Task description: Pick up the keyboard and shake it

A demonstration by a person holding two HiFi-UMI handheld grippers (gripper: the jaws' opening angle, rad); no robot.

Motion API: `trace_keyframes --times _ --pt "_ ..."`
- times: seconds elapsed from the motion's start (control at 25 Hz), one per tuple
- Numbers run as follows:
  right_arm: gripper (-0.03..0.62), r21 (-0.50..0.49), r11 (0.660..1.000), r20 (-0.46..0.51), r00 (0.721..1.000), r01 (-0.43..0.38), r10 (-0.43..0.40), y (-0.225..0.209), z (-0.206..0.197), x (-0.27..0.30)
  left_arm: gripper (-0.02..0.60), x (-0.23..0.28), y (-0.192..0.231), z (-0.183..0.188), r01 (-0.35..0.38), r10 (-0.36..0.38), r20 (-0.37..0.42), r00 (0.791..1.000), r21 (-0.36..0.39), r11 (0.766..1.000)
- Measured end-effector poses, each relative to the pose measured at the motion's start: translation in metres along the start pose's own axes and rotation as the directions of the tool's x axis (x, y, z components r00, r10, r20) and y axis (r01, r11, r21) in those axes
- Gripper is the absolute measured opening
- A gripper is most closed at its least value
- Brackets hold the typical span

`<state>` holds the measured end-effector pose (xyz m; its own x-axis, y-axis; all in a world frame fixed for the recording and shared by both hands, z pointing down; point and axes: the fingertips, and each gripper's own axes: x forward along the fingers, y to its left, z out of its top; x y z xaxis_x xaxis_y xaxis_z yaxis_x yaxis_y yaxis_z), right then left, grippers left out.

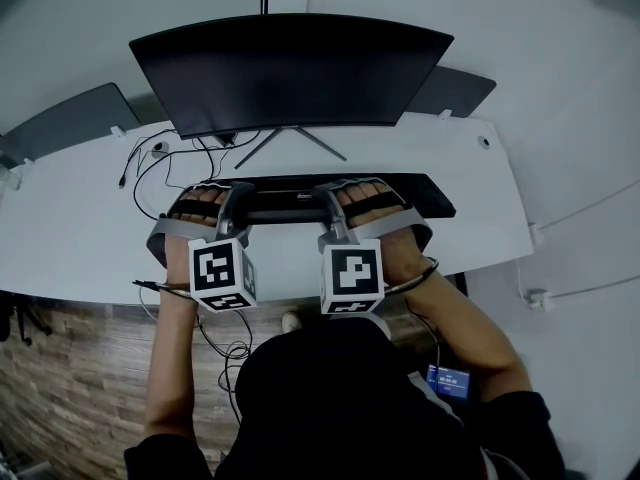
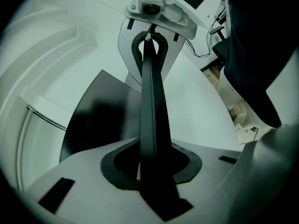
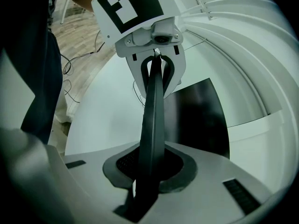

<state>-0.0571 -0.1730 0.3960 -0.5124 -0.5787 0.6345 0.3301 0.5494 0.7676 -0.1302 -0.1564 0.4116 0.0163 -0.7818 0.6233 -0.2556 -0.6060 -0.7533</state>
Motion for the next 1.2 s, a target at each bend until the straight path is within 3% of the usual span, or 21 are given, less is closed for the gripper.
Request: trace_keyframes --times 0.4,0.6,0.92,1.2 --pt "0.077 0.057 0.998 0.007 1.0 -0.015 0.015 0.0 -0.008 -0.002 0.217 -0.006 0.014 0.008 -0.126 0.125 0.023 0.992 0.038 0.991" --pt "0.077 0.06 0.998 0.004 1.0 0.005 -0.006 -0.005 -0.011 -0.005 0.225 -0.011 0.02 0.012 -0.153 0.152 0.035 0.988 0.032 0.988" --pt "0.077 0.085 0.996 0.008 1.0 0.002 -0.002 -0.008 -0.013 -0.007 0.239 -0.024 0.03 0.014 -0.2 0.2 0.064 0.978 -0.006 0.98" --pt "0.077 0.126 0.992 -0.008 1.0 0.008 -0.007 -0.018 -0.024 -0.006 0.241 -0.038 0.046 0.017 -0.29 0.296 0.111 0.949 -0.072 0.954"
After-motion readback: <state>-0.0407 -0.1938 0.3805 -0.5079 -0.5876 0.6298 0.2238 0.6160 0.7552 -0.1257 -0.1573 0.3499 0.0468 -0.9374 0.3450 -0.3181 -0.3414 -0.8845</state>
